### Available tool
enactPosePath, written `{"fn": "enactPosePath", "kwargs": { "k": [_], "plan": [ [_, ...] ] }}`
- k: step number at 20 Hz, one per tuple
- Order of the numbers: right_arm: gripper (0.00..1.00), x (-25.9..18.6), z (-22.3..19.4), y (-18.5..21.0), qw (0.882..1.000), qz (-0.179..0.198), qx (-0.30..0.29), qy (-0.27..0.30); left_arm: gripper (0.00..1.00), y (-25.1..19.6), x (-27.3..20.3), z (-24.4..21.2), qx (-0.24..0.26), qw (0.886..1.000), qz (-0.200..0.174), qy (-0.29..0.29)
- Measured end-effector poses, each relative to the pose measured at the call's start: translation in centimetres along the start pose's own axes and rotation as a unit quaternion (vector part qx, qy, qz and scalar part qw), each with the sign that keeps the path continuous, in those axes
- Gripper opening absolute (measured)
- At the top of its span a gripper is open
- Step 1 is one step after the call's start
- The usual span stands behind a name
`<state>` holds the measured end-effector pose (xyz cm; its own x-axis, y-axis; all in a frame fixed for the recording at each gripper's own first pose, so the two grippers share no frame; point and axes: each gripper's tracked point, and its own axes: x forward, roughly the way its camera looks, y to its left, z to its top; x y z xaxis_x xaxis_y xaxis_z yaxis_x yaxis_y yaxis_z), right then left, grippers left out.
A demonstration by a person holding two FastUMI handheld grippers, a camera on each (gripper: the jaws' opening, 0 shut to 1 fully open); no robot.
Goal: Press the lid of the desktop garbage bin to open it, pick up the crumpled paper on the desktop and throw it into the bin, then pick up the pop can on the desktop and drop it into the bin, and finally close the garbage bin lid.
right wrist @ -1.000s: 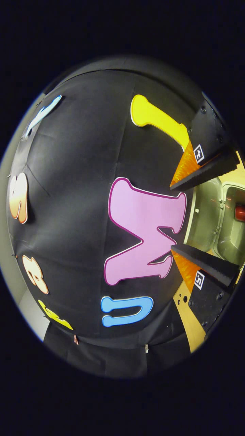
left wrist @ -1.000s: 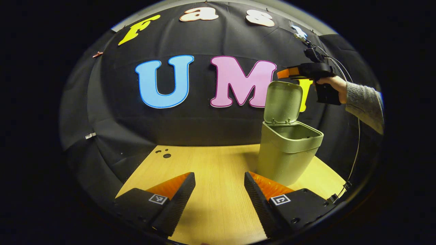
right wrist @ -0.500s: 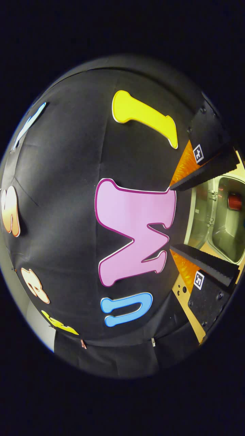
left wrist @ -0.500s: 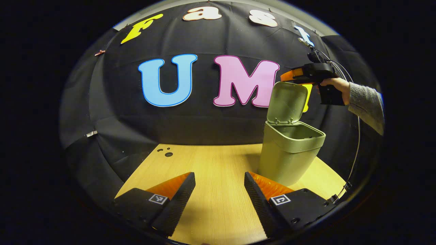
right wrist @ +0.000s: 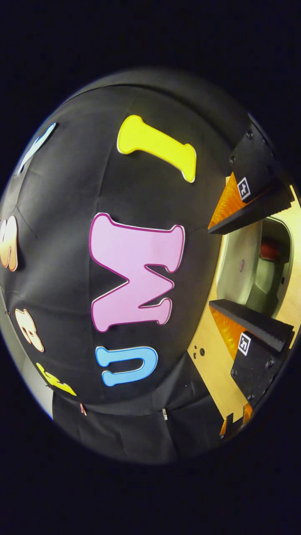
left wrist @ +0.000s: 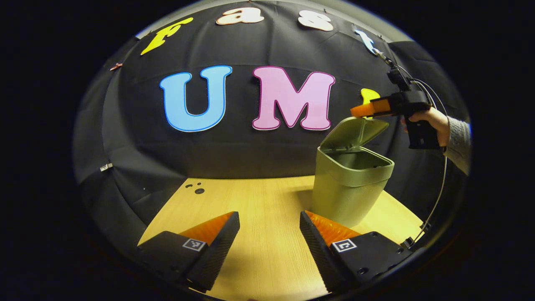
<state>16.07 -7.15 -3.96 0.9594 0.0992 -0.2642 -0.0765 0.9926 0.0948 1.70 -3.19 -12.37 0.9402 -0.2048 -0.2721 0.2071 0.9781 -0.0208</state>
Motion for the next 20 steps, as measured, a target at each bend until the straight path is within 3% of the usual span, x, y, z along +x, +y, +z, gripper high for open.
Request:
{"fn": "enactPosePath", "kwargs": {
  "k": [13,20],
  "plan": [
    [0.98,-2.1,-6.9,2.1,0.998,0.025,0.017,0.062,0.94,-0.6,0.4,-0.5,0.002,1.0,-0.007,0.003],
    [0.98,-2.9,-9.9,2.6,0.994,0.039,-0.009,0.099,0.94,-0.2,0.6,-1.0,-0.003,1.0,-0.006,0.008]
  ]
}}
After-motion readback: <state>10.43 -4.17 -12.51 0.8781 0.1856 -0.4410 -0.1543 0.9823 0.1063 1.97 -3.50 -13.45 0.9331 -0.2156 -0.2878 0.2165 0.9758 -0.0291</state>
